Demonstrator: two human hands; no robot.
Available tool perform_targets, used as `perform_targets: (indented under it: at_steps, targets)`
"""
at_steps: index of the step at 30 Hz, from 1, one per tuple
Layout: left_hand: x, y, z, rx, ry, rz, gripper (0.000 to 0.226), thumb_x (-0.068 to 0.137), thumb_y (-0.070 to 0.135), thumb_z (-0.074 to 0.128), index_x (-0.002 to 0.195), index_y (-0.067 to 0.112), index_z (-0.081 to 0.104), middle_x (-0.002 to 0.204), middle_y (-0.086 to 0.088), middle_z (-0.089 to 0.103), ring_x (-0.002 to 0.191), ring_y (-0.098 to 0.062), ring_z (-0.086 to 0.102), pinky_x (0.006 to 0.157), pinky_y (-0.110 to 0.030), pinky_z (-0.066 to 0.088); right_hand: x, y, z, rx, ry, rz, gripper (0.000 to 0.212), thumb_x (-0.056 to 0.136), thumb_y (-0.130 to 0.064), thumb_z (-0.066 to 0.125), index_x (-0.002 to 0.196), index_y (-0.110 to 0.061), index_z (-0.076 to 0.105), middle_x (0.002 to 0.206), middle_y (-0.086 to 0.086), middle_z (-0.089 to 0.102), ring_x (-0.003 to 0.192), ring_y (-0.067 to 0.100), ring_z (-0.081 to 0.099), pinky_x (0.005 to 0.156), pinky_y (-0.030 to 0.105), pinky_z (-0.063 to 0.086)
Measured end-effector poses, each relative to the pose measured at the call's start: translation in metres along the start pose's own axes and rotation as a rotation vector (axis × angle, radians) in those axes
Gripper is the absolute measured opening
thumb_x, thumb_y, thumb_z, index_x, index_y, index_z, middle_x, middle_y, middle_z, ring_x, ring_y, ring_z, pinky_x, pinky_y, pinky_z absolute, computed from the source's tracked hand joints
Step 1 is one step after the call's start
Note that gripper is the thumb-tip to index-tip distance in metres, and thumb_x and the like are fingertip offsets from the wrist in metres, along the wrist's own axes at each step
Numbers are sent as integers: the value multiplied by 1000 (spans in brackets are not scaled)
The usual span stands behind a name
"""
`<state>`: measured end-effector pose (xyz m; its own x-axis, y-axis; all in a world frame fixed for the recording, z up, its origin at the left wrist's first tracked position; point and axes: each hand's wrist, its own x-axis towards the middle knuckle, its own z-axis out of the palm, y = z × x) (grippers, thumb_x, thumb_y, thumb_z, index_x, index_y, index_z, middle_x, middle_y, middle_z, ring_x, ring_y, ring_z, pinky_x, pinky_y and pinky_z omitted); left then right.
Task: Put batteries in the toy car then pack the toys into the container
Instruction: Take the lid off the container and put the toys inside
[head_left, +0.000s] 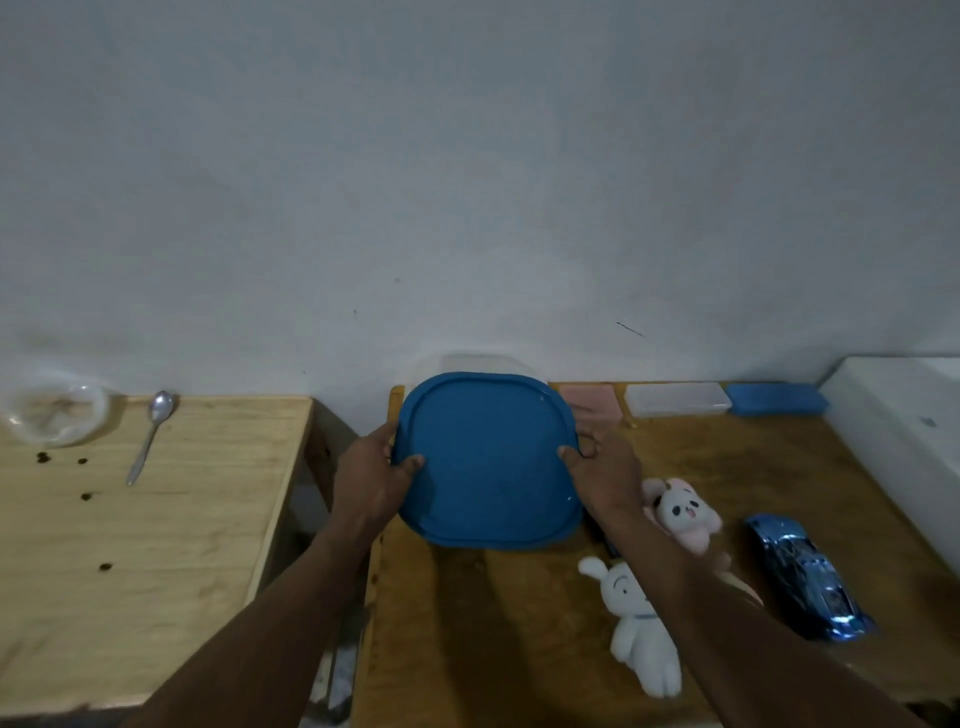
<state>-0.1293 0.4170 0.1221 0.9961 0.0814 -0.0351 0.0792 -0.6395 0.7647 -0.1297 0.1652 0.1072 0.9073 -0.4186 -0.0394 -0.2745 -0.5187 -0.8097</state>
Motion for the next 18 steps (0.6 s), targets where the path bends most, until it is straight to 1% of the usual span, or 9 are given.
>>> perform_targets:
  at_steps: [3, 4, 7, 8, 11, 13, 15, 17, 18]
  targets:
    - [-27, -5, 0, 1, 5, -3, 55, 89, 25, 69, 140, 19, 51, 120, -4, 67, 108, -24, 64, 87, -43, 58, -20, 11, -6, 58, -118, 47, 50, 83, -18, 71, 130, -17, 54, 94, 2, 64, 93, 19, 64, 64, 22, 48]
    - [-35, -6, 1, 11, 4, -7, 54, 88, 26, 70, 139, 20, 52, 119, -2, 67, 107, -24, 64, 86, -45, 58, -26, 15, -8, 55, -160, 59, 56, 81, -18, 74, 132, -18, 51, 95, 3, 65, 93, 19, 64, 62, 22, 49]
    - [-61, -11, 6, 25, 4, -15, 53, 86, 28, 71, 136, 21, 54, 116, 0, 69, 102, -23, 66, 82, -46, 59, -45, 27, -15, 58, -267, 68, 69, 74, -15, 80, 135, -18, 46, 112, 5, 66, 100, 20, 62, 73, 31, 55]
    - [-69, -13, 8, 39, 10, -22, 54, 86, 28, 72, 136, 20, 54, 117, -2, 69, 102, -23, 67, 83, -46, 59, -52, 30, -19, 56, -303, 68, 72, 73, -13, 81, 135, -18, 45, 111, 1, 64, 101, 18, 59, 76, 32, 53]
    - [-98, -19, 18, 100, 18, -69, 63, 87, 30, 72, 143, 15, 48, 123, -7, 66, 107, -27, 65, 87, -48, 57, -71, 40, -31, 46, -382, 71, 75, 72, -9, 81, 137, -15, 44, 89, -17, 49, 98, 13, 52, 77, 28, 47]
    - [-118, -23, 24, 125, 5, -113, 67, 86, 34, 72, 144, 14, 46, 123, -8, 66, 106, -28, 64, 85, -46, 58, -84, 51, -36, 22, -396, 71, 72, 72, -10, 82, 134, -12, 46, 85, -18, 46, 95, 11, 51, 72, 22, 44]
    - [-135, -34, 31, 125, -34, -159, 71, 82, 42, 74, 142, 15, 48, 120, -7, 67, 104, -27, 65, 82, -45, 59, -97, 63, -38, 28, -404, 82, 68, 71, -12, 82, 130, -12, 48, 96, -10, 57, 93, 11, 52, 68, 18, 43]
    - [-146, -58, 42, 126, -59, -202, 84, 70, 61, 71, 140, 19, 49, 120, -5, 66, 102, -25, 65, 80, -46, 59, -110, 73, -38, 16, -430, 81, 67, 71, -14, 83, 130, -11, 49, 115, 2, 61, 96, 12, 53, 72, 21, 44]
    - [-150, -73, 47, 126, -67, -227, 92, 62, 69, 68, 139, 22, 49, 120, -4, 65, 101, -24, 65, 80, -45, 59, -116, 77, -38, -7, -452, 77, 68, 71, -14, 83, 130, -11, 49, 119, 4, 60, 97, 12, 52, 74, 23, 44]
